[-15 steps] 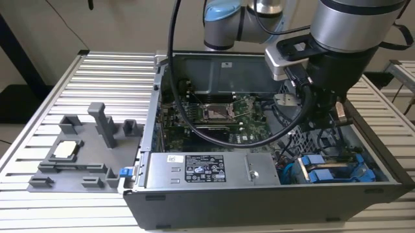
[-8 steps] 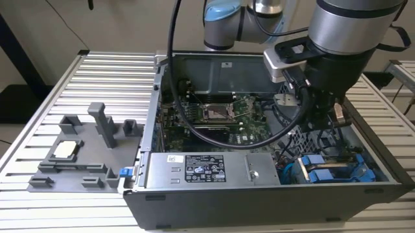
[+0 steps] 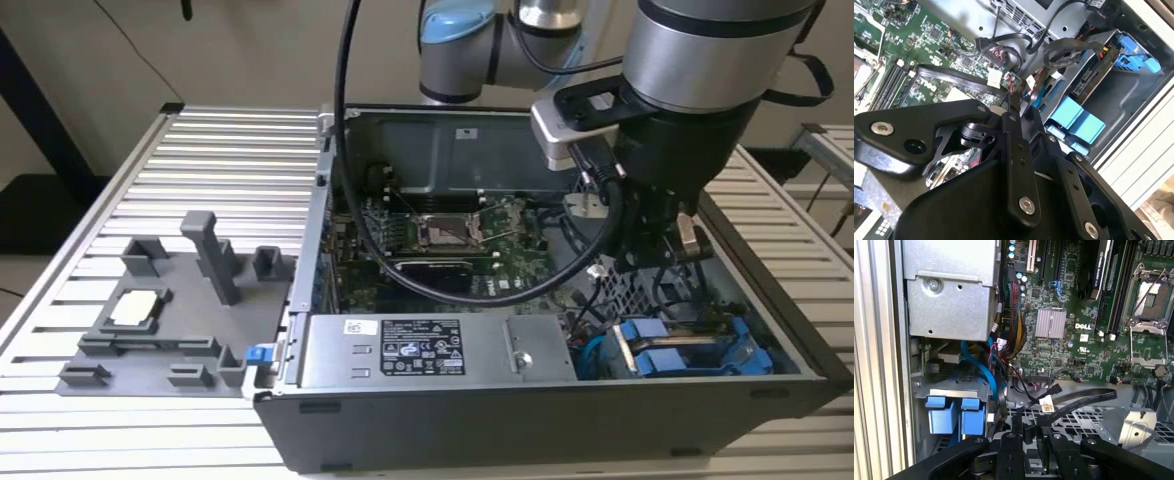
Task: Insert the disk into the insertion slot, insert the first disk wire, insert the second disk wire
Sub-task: 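Insert the second disk wire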
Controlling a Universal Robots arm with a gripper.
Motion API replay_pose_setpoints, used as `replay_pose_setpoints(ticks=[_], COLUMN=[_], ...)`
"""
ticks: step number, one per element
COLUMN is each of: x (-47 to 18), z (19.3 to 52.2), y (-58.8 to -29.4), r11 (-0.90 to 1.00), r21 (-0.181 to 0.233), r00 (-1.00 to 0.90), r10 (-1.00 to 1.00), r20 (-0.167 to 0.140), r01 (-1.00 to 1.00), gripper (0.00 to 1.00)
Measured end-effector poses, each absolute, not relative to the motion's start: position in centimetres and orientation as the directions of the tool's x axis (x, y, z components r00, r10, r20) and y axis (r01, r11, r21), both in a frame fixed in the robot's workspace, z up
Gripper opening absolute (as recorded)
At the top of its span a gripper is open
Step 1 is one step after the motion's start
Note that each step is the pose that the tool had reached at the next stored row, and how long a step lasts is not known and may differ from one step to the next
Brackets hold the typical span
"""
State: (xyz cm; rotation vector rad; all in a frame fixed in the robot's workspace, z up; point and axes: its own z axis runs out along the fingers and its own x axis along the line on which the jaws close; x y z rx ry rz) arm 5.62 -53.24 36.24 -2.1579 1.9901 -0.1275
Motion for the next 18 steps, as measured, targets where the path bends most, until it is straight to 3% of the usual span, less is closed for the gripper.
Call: replay_pose_setpoints(ticks=[8, 11, 12, 18], x=[5.62, 5.62, 5.62, 5.62], z=[36.24, 36.24, 36.24, 36.24], y=[-53.24, -53.24, -53.24, -53.25], r11=[-0.071, -0.071, -0.071, -0.072], r21=[-0.207, -0.207, -0.207, -0.207], r00=[0.088, 0.088, 0.088, 0.088], r10=[-0.993, -0.993, -0.993, -0.993], r20=[-0.073, -0.073, -0.073, -0.073], r01=[-0.976, -0.976, -0.976, -0.976], gripper=[0.27, 0.24, 0.17, 0.16])
